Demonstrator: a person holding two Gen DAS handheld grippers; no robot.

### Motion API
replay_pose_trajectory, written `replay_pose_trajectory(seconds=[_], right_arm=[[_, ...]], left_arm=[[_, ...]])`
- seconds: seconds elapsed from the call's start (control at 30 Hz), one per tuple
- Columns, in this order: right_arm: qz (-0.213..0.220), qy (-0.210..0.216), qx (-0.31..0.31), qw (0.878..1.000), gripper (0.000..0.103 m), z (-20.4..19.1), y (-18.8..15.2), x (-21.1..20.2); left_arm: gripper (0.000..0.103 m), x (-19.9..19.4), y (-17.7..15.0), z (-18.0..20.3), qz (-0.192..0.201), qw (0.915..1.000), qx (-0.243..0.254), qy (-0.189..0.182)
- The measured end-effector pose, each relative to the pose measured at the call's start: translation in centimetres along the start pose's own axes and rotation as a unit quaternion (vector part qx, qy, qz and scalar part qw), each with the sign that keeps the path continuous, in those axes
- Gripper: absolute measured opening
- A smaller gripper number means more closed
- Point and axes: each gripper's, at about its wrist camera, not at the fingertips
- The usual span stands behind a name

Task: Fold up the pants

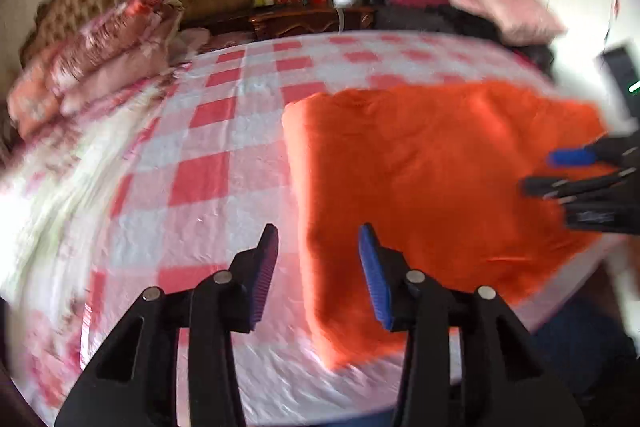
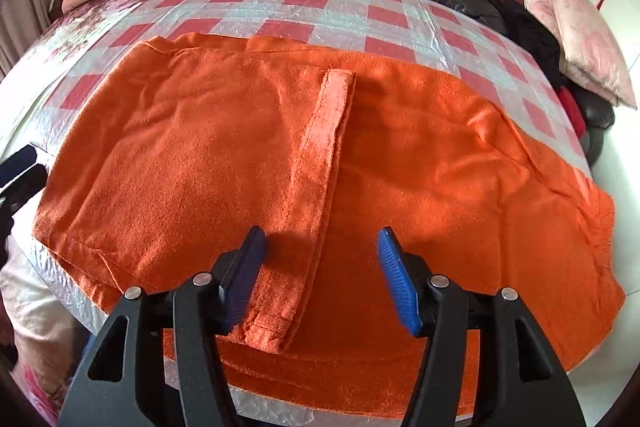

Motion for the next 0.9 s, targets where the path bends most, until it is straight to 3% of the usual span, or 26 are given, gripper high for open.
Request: replay_pose_trajectory(seconds=[0.03, 0.1, 0.13, 0.27, 0.33, 0.43, 0.57, 0.6, 0.67, 0.73, 0.8, 0.83, 0.87, 0.9], right_arm=[[0.003, -0.007, -0.007, 1.0, 0.058, -0.3, -0.1, -0.1], [0.009, -0.024, -0.022, 0.999, 0.06, -0.7, -0.2, -0.2], [0.012, -0.032, -0.029, 0.999, 0.06, -1.0, -0.4, -0.3], [0.02, -0.043, -0.038, 0.998, 0.061, -1.3, -0.5, -0.4], [0.016, -0.037, -0.034, 0.999, 0.061, -1.0, -0.4, -0.3], [0.011, -0.029, -0.029, 0.999, 0.061, -0.8, -0.4, -0.3], [0.011, -0.02, -0.019, 1.0, 0.062, -0.4, -0.5, -0.2], [0.009, -0.017, -0.019, 1.0, 0.062, -0.4, -0.4, -0.2], [0.007, -0.015, -0.017, 1.0, 0.064, -0.2, -0.3, -0.1], [0.005, -0.011, -0.014, 1.0, 0.065, 0.0, -0.3, 0.0], [0.003, -0.006, -0.008, 1.0, 0.067, 0.2, -0.3, 0.1], [0.001, -0.002, -0.003, 1.0, 0.067, 0.3, -0.3, 0.1], [0.0, -0.001, -0.003, 1.0, 0.067, 0.4, -0.3, 0.2], [-0.002, 0.0, -0.003, 1.0, 0.068, 0.4, -0.2, 0.2]], left_arm=[[0.044, 1.1, 0.1, -0.6, -0.018, 0.9995, -0.003, 0.025], [0.048, 1.1, 0.8, -2.6, -0.019, 0.9983, -0.052, 0.02], [0.047, 1.0, 1.2, -3.0, -0.016, 0.9983, -0.053, 0.02], [0.047, 1.4, 3.6, -1.7, 0.011, 0.9995, -0.009, -0.027], [0.049, 4.7, 4.3, -1.7, -0.039, 0.9992, 0.01, 0.0], [0.05, 4.6, 5.7, -3.5, -0.019, 0.9994, -0.015, 0.023], [0.051, 5.5, 6.9, -2.6, -0.013, 0.9994, 0.02, -0.027], [0.051, 6.3, 7.0, -2.3, -0.023, 0.9989, 0.036, -0.018], [0.055, 7.5, 7.6, -2.9, -0.028, 0.9978, 0.045, 0.041], [0.054, 6.9, 8.9, -3.9, -0.009, 0.9997, 0.003, 0.022], [0.056, 6.9, 9.8, -3.4, 0.002, 0.9999, 0.01, -0.012], [0.057, 7.9, 10.0, -2.8, -0.013, 0.9993, 0.033, -0.008], [0.057, 9.1, 10.1, -2.5, -0.03, 0.9979, 0.055, 0.019], [0.067, 9.9, 10.4, -2.7, -0.036, 0.9968, 0.055, 0.045]])
Point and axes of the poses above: each gripper's, at about its wrist camera, not at the fingertips, and x roughly the way its jaws point, z to its right, y to its top, and after that the axes turned 3 degrees about -y, right-handed
